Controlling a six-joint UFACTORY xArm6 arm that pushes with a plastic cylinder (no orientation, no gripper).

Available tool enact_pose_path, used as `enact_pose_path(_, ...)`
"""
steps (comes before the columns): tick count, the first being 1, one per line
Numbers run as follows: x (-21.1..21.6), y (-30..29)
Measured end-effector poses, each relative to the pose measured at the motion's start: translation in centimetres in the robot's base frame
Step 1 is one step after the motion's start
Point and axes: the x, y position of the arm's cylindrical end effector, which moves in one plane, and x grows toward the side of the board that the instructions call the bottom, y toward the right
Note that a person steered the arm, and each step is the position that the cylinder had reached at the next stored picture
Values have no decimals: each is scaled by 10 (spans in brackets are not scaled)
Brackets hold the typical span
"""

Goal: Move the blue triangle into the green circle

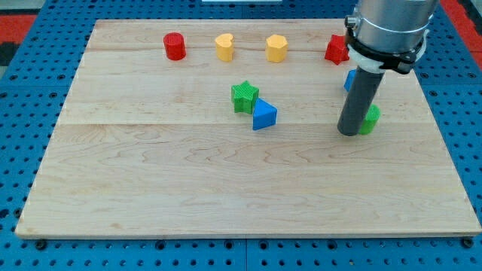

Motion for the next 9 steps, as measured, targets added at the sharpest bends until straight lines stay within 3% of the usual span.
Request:
enact_pose_path(1,7,2)
enact_pose_path(2,46,-88)
enact_pose_path(3,23,-189)
enact_pose_path(4,-19,-160)
enact_pose_path(6,-57,-149)
enact_pose_path(7,-32,-79)
enact_pose_path(8,-27,-66)
enact_pose_path(9,-45,-139)
